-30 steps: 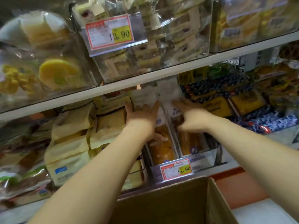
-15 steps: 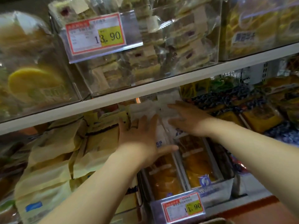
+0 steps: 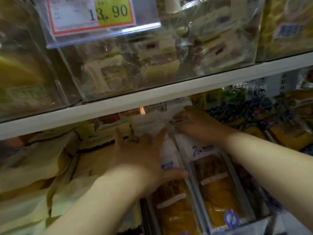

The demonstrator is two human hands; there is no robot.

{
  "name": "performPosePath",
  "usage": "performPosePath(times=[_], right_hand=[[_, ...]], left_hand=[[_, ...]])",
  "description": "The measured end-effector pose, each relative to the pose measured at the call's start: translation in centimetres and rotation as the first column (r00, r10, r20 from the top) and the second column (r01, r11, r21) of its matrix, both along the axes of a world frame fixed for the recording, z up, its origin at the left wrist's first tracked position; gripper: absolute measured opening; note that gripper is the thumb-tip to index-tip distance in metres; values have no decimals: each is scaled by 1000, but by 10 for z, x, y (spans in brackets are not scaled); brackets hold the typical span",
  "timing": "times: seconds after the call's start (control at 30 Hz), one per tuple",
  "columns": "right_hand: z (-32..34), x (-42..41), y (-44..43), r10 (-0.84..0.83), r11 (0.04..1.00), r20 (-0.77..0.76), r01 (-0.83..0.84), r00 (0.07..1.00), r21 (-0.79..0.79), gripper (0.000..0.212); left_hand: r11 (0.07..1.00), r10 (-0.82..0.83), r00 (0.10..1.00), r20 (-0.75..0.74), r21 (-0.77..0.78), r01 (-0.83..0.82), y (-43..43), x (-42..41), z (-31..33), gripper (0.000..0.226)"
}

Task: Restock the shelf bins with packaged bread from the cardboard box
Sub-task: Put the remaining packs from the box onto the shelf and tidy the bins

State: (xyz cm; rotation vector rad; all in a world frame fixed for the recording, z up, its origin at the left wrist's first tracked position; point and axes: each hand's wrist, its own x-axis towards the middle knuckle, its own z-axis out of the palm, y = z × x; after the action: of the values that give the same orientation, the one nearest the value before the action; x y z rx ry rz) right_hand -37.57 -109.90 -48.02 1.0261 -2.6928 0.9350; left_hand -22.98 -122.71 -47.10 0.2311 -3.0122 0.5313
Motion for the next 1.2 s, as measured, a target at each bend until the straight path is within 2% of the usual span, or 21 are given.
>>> performPosePath(times=[0.13,0.23,0.3,0.4,0.43,0.47,0.57,0.63,0.7,0.77,0.87,0.93,1.07,1.2], right_hand=[[-4,-13,-11,-77,984,148,99,986,-148,29],[-8,-14,-15,-94,982,171,119,981,-146,27],[-11,-13,-12,-158,984,100,165,982,-68,27],[-11,-9,-1,-355,918,-197,381,914,114,22],[-10,-8,1,-387,889,-245,430,889,158,20],[-9,-7,1,-388,874,-244,439,889,210,20],[-9,-13,-5,-302,896,-105,320,948,308,32],[-6,-10,-5,-302,921,-84,314,950,232,34],[-1,-2,-2,-355,921,-194,378,914,93,37],[2,4,2,-325,934,-241,351,914,68,50],[-2,5,2,-144,969,-63,153,988,192,70],[-11,0,2,-128,972,-28,131,991,195,64],[-17,1,5,-240,951,-212,273,948,145,27],[-10,9,9,-276,934,-298,328,914,140,32]], left_hand=[[1000,-15,1000,5,24,15,-1,-2,-2,107],[1000,-22,1000,4,23,22,-3,-3,-2,107],[1000,-23,1000,-1,7,23,-3,-3,-4,108],[1000,-25,1000,-17,-1,25,-3,-3,-6,108],[1000,-26,999,-20,-2,25,-3,-3,-6,107],[1000,-26,999,-19,-3,26,-3,-3,-6,106],[1000,-24,1000,-9,-4,24,-2,-1,-5,106],[1000,-18,1000,-2,-3,18,0,-1,-4,106],[1000,-16,1000,0,3,16,0,-1,-3,105],[1000,-16,1000,-4,-4,16,0,0,-4,104],[1000,-24,999,-26,-10,24,-1,0,-7,104],[1000,-24,999,-32,-11,23,-1,0,-9,104],[1000,-25,1000,-17,-3,24,1,-2,-6,102],[1000,-23,1000,-15,5,23,1,-1,-5,103]])
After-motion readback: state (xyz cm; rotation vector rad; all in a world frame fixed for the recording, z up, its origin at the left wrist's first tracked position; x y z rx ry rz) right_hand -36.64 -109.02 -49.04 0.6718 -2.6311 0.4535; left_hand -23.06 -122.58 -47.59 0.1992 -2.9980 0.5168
